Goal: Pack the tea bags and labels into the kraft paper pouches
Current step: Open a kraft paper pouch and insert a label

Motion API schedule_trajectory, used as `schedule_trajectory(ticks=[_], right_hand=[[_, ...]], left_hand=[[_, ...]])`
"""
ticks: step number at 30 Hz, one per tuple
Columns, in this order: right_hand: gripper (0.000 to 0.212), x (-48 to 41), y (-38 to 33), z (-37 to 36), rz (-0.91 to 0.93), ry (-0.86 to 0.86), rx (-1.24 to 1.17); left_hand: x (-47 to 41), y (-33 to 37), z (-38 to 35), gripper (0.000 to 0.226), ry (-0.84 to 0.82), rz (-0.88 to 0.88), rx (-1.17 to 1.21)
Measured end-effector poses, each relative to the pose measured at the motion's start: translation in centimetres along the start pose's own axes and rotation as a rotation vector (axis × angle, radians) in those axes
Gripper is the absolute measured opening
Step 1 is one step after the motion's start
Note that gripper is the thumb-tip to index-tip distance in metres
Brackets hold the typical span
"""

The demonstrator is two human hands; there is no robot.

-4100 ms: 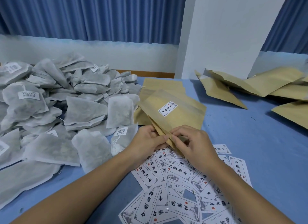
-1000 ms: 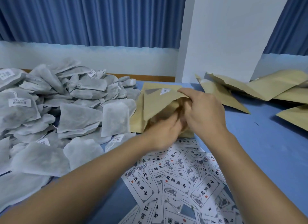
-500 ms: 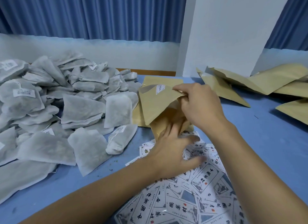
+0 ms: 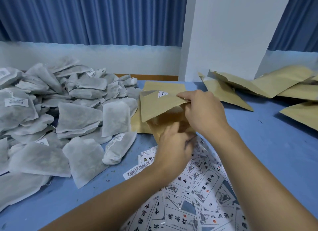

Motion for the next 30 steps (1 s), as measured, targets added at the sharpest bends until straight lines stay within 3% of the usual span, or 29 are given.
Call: schedule_trajectory(ticks=[3, 8, 13, 19, 22, 24, 27, 30], right_hand=[[0.048, -0.2, 0.1, 0.2, -0.004, 0.013, -0.013], [0.049, -0.2, -0.2, -0.4, 0.000, -0.050, -0.028], [0.044, 0.0, -1.0, -1.1, 0.021, -0.057, 0.053], [0.043, 0.1, -1.4, -1.2, 0.014, -0.034, 0.101], [0.046, 0.1, -1.4, -1.2, 0.023, -0.040, 0.070], [0.049, 0.1, -1.3, -1.1, 0.023, -0.044, 0.055], [0.045, -0.1, -1.2, -1.1, 0.025, -0.042, 0.022], [0.043, -0.1, -1.2, -1.0, 0.028, -0.031, 0.034]], left_hand=[[0.8, -1.4, 1.5, 0.032, 0.060, 0.040, 0.452], [1.2, -4.9, 3.3, 0.017, 0.139, 0.318, 1.046], [1.7, -7.8, 3.7, 0.009, 0.280, 0.689, 1.245], [0.5, -7.6, 3.1, 0.027, 0.423, 0.682, 1.512], [-0.2, -7.4, 3.8, 0.023, 0.524, 0.585, 1.433], [-0.9, -7.3, 4.3, 0.015, 0.507, 0.524, 1.254], [-1.9, -6.5, 6.4, 0.013, 0.392, 0.438, 0.533], [-3.2, -4.2, 6.4, 0.011, 0.175, 0.306, -0.228]])
Point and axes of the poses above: each hand's wrist, its own x-axis away from the middle knuckle, its own z-axis out of the back of the hand, y = z × x, the point moved 9 cm from there along -x, towards the middle knuckle, and after that the axes turned 12 degrees about -y, right-handed, at the moved point
